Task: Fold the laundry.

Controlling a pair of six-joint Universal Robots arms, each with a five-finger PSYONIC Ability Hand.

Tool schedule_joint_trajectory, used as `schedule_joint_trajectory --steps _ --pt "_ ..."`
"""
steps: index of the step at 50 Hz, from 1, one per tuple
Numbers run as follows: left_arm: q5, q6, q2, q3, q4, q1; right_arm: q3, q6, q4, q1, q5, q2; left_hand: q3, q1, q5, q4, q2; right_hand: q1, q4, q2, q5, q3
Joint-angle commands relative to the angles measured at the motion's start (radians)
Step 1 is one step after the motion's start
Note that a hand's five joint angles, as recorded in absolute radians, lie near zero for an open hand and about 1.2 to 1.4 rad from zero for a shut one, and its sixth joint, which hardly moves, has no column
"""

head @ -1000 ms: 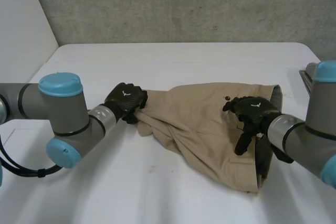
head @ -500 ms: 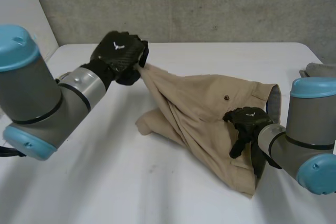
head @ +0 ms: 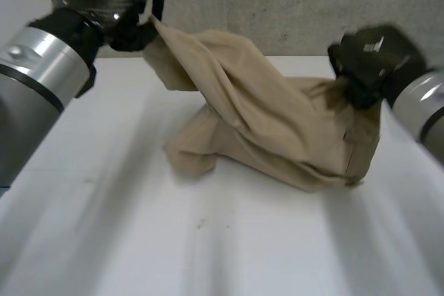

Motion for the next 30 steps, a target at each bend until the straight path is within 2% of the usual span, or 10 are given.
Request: schedule_joint_trajectory --steps 1,6,10,18,23,30 --pt "0.004 -0.004 0.02 -0.045 0.0 0.005 -0.087 -0.002 0.183 -0.003 -0.065 -0.048 0.208 0.271 0.267 0.198 0.198 0.427 0.21 0.228 0.243 0.222" --pt "-0.02 -0.007 -0.064 -0.076 -0.009 0.001 -0.08 0.029 0.136 -0.002 -0.065 -0.025 0.208 0.271 0.267 0.198 0.198 0.427 0.21 0.228 0.243 0.222" --pt "-0.066 -0.012 -0.057 -0.074 -0.043 0.004 -0.132 0.041 0.11 -0.005 -0.067 -0.034 0.208 0.271 0.267 0.198 0.198 0.427 0.21 0.228 0.243 0.222" --pt "-0.084 -0.029 0.175 -0.06 -0.059 0.027 -0.37 0.049 0.166 0.0 -0.048 -0.106 0.208 0.271 0.267 0.198 0.198 0.427 0.21 0.228 0.243 0.222" --pt "-0.084 -0.115 0.307 -0.016 -0.071 0.033 -0.453 0.073 0.203 0.003 -0.047 -0.123 0.208 0.271 0.267 0.198 0.198 0.427 0.21 0.228 0.243 0.222" --pt "-0.08 -0.146 0.352 -0.001 -0.082 0.033 -0.51 0.104 0.222 -0.003 -0.05 -0.13 0.208 0.271 0.267 0.198 0.198 0.427 0.21 0.228 0.243 0.222"
